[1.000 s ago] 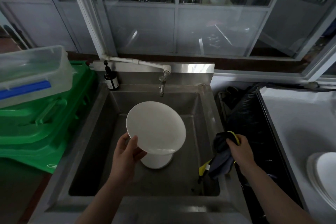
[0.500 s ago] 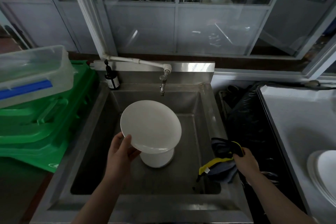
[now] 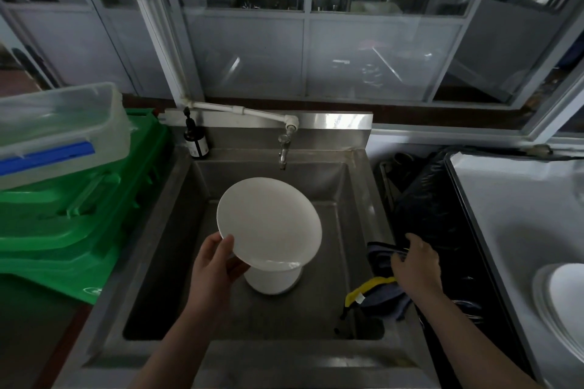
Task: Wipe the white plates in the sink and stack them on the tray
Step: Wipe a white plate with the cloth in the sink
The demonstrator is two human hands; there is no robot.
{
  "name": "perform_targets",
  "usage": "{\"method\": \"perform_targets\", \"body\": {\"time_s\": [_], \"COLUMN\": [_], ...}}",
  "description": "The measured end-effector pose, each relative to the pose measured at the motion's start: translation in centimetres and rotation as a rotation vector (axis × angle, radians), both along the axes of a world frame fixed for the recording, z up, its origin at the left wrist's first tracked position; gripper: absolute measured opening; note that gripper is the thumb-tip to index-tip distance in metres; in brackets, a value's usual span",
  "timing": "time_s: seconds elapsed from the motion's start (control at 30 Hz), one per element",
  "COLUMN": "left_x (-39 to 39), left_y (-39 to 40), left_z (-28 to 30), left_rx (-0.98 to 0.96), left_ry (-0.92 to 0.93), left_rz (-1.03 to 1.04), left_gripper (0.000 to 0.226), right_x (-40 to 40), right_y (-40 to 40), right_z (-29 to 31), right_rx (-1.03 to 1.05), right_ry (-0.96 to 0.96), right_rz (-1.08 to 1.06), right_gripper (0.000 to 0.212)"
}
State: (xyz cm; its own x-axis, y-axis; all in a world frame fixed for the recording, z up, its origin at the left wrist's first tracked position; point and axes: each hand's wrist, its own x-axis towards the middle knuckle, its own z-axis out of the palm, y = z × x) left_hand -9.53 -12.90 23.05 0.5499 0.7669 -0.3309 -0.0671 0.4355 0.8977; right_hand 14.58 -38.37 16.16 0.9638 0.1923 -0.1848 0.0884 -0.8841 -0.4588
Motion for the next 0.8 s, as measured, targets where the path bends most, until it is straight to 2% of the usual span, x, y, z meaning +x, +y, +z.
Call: {"method": "perform_targets", "body": {"time_s": [0.07, 0.2, 0.3, 0.5, 0.63, 0.8], "left_x": [0.0, 0.2, 0.2, 0.2, 0.1, 0.3], "left_y": [-0.1, -0.2, -0.3, -0.2, -0.4, -0.5], "left_z": [0.2, 0.7, 1.1, 2.1, 2.7, 3.1], "left_rx": [0.007, 0.032, 0.046, 0.097, 0.112, 0.131], "left_ry": [0.001, 0.004, -0.007, -0.018, -0.022, -0.015], "left_rz": [-0.006, -0.026, -0.05, -0.118, -0.153, -0.182], "left_gripper": [0.012, 0.012, 0.014, 0.019, 0.021, 0.027], "right_x": [-0.5, -2.2, -3.1, -4.2, -4.3, -4.3], "right_y": [1.5, 5.0, 7.2, 8.8, 8.7, 8.5], "right_z": [1.2, 4.9, 6.8, 8.9, 8.9, 9.6], "right_rx": [0.106, 0.428, 0.604, 0.683, 0.584, 0.579], "right_ry": [0.0, 0.2, 0.338, 0.348, 0.246, 0.225], "right_rz": [0.054, 0.081, 0.075, 0.13, 0.14, 0.142], "right_gripper": [0.047, 0.016, 0.021, 0.022, 0.017, 0.016]}}
